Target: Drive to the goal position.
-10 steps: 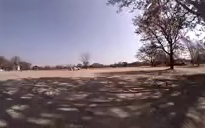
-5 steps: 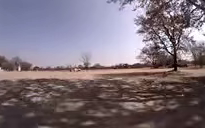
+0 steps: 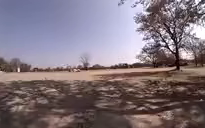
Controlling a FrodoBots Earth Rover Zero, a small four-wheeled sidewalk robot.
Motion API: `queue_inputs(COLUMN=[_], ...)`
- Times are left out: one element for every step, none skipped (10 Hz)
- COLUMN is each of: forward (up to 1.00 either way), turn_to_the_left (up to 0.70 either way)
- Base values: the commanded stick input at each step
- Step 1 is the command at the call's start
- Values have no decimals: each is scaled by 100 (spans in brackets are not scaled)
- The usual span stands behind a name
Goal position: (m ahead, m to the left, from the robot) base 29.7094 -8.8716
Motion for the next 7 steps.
queue_inputs(forward=[100, 100, 100, 100, 100, 100, 100], turn_to_the_left=[0, 0, 0, 0, 0, 0, 0])
